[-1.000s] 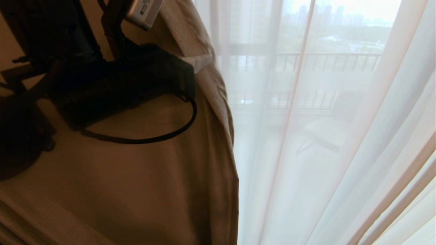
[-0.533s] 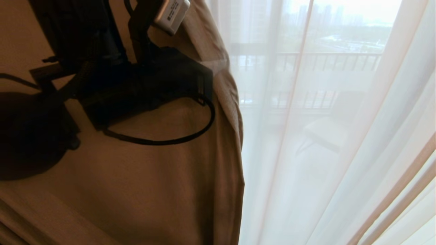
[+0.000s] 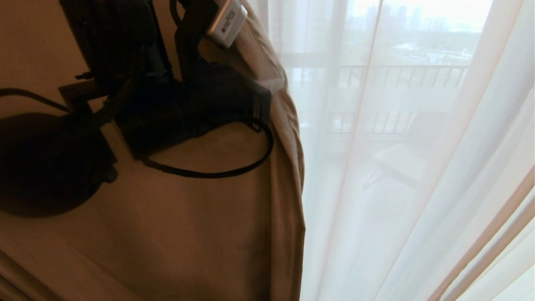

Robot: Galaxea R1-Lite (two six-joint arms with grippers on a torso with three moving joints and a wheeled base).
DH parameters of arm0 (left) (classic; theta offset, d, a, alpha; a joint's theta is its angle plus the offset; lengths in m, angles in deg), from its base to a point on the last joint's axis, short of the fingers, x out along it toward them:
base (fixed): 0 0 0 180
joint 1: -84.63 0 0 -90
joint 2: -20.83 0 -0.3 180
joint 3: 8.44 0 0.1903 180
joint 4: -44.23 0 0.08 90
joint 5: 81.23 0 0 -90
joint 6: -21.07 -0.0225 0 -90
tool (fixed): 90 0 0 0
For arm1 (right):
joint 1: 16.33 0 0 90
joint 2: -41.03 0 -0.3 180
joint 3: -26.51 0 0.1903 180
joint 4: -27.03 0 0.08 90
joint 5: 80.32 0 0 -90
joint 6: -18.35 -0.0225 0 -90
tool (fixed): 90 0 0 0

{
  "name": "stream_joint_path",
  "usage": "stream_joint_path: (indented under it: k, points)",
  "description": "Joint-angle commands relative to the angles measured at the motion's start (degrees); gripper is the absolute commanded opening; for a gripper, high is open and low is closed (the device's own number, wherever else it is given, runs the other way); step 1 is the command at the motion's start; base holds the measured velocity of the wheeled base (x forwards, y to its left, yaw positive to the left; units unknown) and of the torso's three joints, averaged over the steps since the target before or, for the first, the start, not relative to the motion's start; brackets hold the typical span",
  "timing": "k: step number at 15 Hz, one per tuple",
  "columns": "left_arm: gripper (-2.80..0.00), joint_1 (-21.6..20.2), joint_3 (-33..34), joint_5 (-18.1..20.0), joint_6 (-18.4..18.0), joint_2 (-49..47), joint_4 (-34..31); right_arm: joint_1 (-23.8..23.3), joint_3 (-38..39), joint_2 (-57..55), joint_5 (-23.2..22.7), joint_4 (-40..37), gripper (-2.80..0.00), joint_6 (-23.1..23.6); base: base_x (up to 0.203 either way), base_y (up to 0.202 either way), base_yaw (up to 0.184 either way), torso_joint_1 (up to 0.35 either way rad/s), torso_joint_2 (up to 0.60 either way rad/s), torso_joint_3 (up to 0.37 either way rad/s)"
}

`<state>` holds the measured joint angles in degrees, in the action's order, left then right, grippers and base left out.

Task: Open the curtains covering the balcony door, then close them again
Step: Close the outer curtains on both sides

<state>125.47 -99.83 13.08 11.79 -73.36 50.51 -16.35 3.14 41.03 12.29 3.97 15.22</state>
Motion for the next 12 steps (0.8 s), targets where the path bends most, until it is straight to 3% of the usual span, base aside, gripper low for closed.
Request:
stream_joint_path:
  k: [1,6,12]
  points:
    - [-2.8,-0.7,-0.1,-1.3,0.0,0.9,0.6,0.0,0.0,0.0,0.0,0.0,-2.8,0.0,0.0,0.0,0.0,0.0,0.0,0.0]
    - [-2.8,-6.6,0.5,-1.5,0.0,4.5,0.5,0.0,0.0,0.0,0.0,0.0,-2.8,0.0,0.0,0.0,0.0,0.0,0.0,0.0]
    - [-2.8,-20.8,4.5,-1.3,0.3,11.6,0.0,0.0,0.0,0.0,0.0,0.0,-2.8,0.0,0.0,0.0,0.0,0.0,0.0,0.0]
